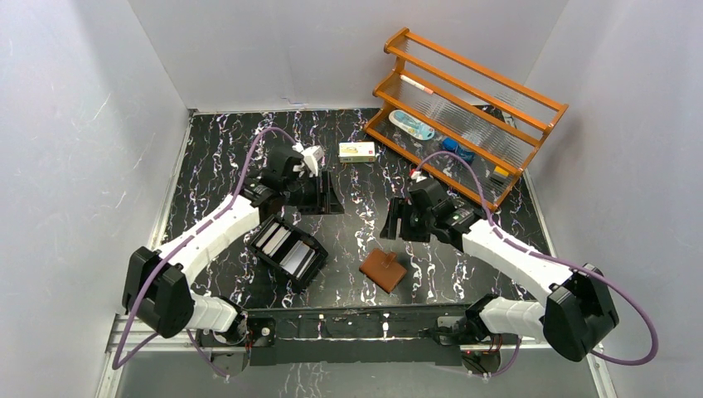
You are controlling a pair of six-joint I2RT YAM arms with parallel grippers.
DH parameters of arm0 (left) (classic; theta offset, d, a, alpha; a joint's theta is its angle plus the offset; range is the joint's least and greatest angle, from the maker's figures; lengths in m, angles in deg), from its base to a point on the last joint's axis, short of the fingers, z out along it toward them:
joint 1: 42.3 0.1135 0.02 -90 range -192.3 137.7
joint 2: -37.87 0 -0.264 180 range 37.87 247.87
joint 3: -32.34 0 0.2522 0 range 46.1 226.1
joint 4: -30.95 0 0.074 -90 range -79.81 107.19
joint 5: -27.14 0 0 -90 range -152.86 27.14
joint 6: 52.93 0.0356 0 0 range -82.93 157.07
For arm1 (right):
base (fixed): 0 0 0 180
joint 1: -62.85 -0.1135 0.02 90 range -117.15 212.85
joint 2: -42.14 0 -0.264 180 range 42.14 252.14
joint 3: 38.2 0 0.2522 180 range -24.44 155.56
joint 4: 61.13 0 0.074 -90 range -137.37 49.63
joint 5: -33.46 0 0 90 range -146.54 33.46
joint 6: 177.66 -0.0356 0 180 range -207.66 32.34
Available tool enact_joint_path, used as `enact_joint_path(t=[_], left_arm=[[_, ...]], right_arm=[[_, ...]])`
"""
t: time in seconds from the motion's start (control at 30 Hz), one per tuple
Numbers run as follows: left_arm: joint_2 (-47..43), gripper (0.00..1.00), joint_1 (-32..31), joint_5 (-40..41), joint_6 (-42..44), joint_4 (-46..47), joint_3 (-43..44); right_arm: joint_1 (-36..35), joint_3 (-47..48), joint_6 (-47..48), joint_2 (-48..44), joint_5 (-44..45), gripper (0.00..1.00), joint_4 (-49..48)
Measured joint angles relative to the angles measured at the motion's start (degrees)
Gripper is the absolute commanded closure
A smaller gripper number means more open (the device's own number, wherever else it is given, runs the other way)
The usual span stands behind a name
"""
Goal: Put the credit cards into the card holder
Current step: Place the card holder at the center of the board, then open the card holder at the center of the board.
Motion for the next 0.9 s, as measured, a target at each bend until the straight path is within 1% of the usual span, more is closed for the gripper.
enact_joint_path(t=[0.1, 0.4, 0.5, 0.57, 0.73, 0.8, 0.83, 0.9], left_arm=[[0.37, 0.51, -1.01, 0.15, -0.26, -0.48, 0.00], [-1.36, 0.50, -1.03, 0.90, -0.24, -3.28, 0.07], [-2.69, 0.50, -1.03, 0.94, -0.22, -3.89, 0.07], [-3.30, 0.51, -1.03, 0.96, -0.15, -4.04, 0.07], [-3.85, 0.53, -1.03, 0.96, -0.11, -4.15, 0.07], [-3.85, 0.54, -1.03, 0.96, -0.11, -4.20, 0.07], [-3.85, 0.54, -1.03, 0.96, -0.11, -4.28, 0.07], [-3.82, 0.56, -1.03, 0.96, -0.09, -4.35, 0.07]], right_arm=[[-0.04, -2.16, 0.22, 0.70, -3.72, 0.28, 0.42], [-0.04, -7.58, 1.70, 3.89, -12.35, 0.29, -0.22], [-0.04, -9.14, 2.10, 4.87, -14.16, 0.33, -0.81], [-0.04, -9.73, 2.34, 4.96, -15.50, 0.43, -1.40], [-0.04, -10.97, 2.58, 4.96, -18.82, 0.79, -5.18], [-0.04, -11.76, 2.16, 4.96, -19.54, 0.96, -6.73], [-0.04, -12.07, 1.95, 4.94, -19.65, 1.00, -7.26], [-0.04, -12.22, 1.33, 4.57, -19.50, 1.00, -7.61]])
